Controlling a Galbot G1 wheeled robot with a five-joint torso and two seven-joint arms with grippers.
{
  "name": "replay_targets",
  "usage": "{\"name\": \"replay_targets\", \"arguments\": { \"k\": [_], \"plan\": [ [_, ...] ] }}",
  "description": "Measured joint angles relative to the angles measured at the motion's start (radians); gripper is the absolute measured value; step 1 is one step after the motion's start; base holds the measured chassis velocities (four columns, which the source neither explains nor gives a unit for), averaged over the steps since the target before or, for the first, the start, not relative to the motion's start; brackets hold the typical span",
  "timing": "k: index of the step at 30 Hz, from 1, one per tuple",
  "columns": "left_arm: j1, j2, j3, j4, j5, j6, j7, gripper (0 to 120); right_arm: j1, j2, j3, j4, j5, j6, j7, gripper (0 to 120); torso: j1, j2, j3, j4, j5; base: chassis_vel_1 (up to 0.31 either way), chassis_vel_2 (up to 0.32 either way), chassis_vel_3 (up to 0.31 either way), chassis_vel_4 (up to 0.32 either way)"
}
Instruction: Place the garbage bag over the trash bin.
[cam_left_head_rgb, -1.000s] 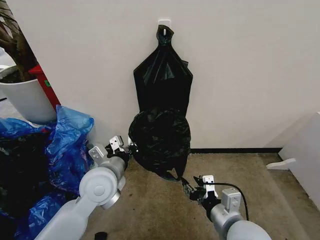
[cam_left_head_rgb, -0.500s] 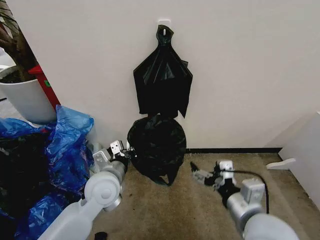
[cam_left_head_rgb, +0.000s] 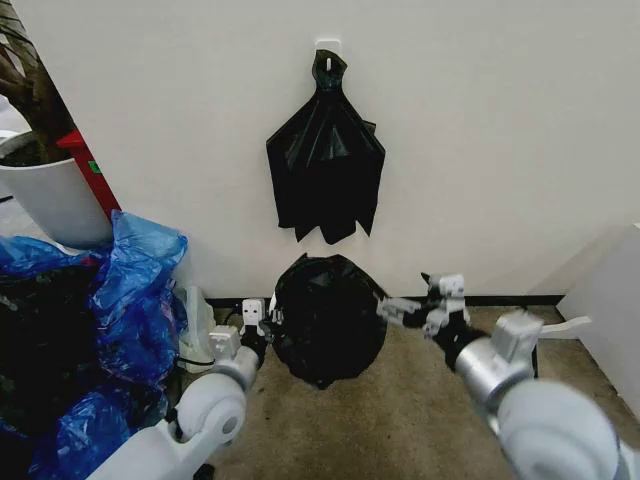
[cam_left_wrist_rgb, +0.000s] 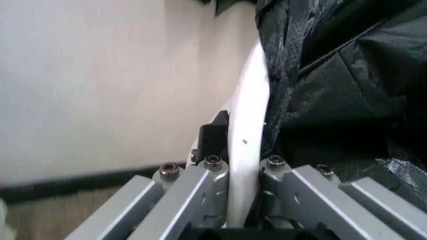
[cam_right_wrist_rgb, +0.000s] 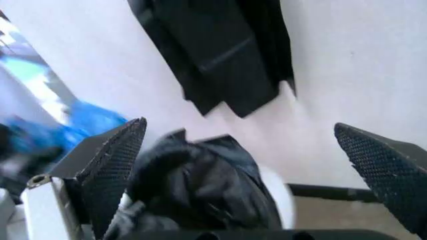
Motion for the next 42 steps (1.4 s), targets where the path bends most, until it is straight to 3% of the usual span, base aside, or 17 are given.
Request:
{"name": "replay_targets", "arguments": {
  "k": [2, 4, 6, 8, 10, 16, 22, 30, 42],
  "plan": [
    [0.020, 0.012, -0.017, 0.004, 0.025, -0.053, 0.069, 1, 0.000, -0.020, 0.083, -0.029, 0.137, -0.029, -0.051, 100, 0.000, 0.000, 0.000, -0.0007, -0.0002, 0.000, 0.000, 0.000, 0.000],
    [0.028, 0.015, -0.026, 0.007, 0.033, -0.076, 0.109, 1, -0.002, -0.030, 0.113, -0.050, 0.181, -0.041, -0.083, 100, 0.000, 0.000, 0.000, -0.0005, -0.0002, 0.000, 0.000, 0.000, 0.000],
    [0.044, 0.021, -0.042, 0.017, 0.040, -0.138, 0.222, 1, -0.018, -0.060, 0.172, -0.134, 0.251, -0.067, -0.256, 100, 0.000, 0.000, 0.000, -0.0005, 0.0002, 0.000, 0.000, 0.000, 0.000],
    [0.052, 0.022, -0.047, 0.022, 0.033, -0.168, 0.282, 1, -0.027, -0.082, 0.189, -0.221, 0.258, -0.080, -0.428, 100, 0.000, 0.000, 0.000, -0.0005, -0.0003, 0.000, 0.000, 0.000, 0.000],
    [0.058, 0.027, -0.055, 0.030, 0.006, -0.197, 0.384, 1, -0.031, -0.119, 0.191, -0.359, 0.215, -0.091, -0.687, 100, 0.000, 0.000, 0.000, -0.0004, 0.0006, 0.000, 0.000, 0.000, 0.000],
    [0.034, 0.044, -0.062, 0.055, -0.027, -0.227, 0.532, 1, -0.052, -0.197, 0.161, -0.442, 0.157, -0.091, -0.895, 100, 0.000, 0.000, 0.000, -0.0007, 0.0001, 0.000, 0.000, 0.000, 0.000],
    [0.027, 0.047, -0.063, 0.062, -0.033, -0.246, 0.584, 1, -0.068, -0.243, 0.113, -0.446, 0.149, -0.091, -0.955, 100, 0.000, 0.000, 0.000, -0.0003, -0.0001, 0.000, 0.000, 0.000, 0.000],
    [0.014, 0.047, -0.060, 0.063, -0.033, -0.247, 0.588, 1, -0.080, -0.258, 0.098, -0.409, 0.228, -0.098, -0.911, 94, 0.000, 0.000, 0.000, -0.0003, -0.0001, 0.000, 0.000, 0.000, 0.000],
    [0.006, 0.046, -0.059, 0.061, -0.029, -0.248, 0.576, 1, -0.080, -0.239, 0.057, -0.375, 0.270, -0.091, -0.830, 50, 0.000, 0.000, 0.000, -0.0004, -0.0001, 0.000, 0.000, 0.000, 0.000]
  ]
}}
